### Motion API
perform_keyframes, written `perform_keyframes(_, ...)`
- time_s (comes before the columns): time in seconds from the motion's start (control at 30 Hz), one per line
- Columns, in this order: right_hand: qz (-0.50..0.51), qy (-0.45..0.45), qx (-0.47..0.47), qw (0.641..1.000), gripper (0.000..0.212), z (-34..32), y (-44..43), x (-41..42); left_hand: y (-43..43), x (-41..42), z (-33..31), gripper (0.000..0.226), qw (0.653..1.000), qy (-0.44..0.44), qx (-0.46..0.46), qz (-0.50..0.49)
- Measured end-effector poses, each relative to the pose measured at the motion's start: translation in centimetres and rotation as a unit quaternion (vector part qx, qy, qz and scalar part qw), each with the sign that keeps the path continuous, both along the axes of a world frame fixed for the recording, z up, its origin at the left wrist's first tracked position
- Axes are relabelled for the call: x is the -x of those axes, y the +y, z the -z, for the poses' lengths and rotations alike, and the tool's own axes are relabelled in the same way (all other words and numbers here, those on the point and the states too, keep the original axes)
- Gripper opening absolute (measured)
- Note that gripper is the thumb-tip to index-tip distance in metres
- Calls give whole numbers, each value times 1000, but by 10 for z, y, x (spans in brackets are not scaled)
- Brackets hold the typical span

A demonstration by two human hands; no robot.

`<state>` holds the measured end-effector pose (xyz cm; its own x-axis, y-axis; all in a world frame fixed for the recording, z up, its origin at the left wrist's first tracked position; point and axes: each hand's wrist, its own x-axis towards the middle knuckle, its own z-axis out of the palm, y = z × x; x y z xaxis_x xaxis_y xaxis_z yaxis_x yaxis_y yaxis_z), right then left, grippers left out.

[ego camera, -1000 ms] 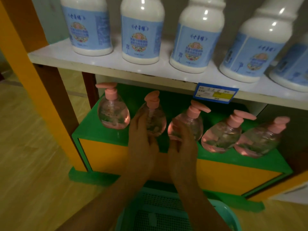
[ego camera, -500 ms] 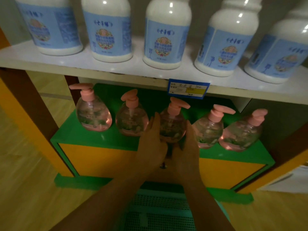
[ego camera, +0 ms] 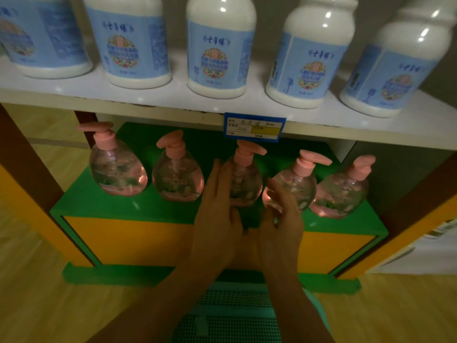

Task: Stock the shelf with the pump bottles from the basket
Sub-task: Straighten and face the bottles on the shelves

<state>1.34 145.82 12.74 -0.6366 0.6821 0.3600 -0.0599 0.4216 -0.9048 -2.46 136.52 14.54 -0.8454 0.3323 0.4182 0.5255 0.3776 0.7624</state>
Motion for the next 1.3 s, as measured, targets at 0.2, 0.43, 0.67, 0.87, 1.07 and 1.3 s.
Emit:
perform_keyframes(0.2,100,-22,43,994,68,-3,36,-24,33,-24,0,75,994,-26,27,104)
perform_keyframes(0.43,35,-95,-14,995,70,-8,48,-19,71,-18,-3,59,994,-81,36,65)
perform_keyframes(0.67,9,-104,-2,995,77,-10,60,-21,74,-16,-5,64,992,-76,52,86)
perform_keyframes(0.87,2,-101,3,995,79,-12,69,-20,86,-13,-6,70,990,-87,58,95)
perform_keyframes(1.07,-9,-98,14,995,79,-10,72,-21,89,-10,-1,71,989,-89,67,95)
perform_keyframes(1.3,117,-40,85,989,60,-14,94,-47,95,-36,-7,65,997,18,-2,80)
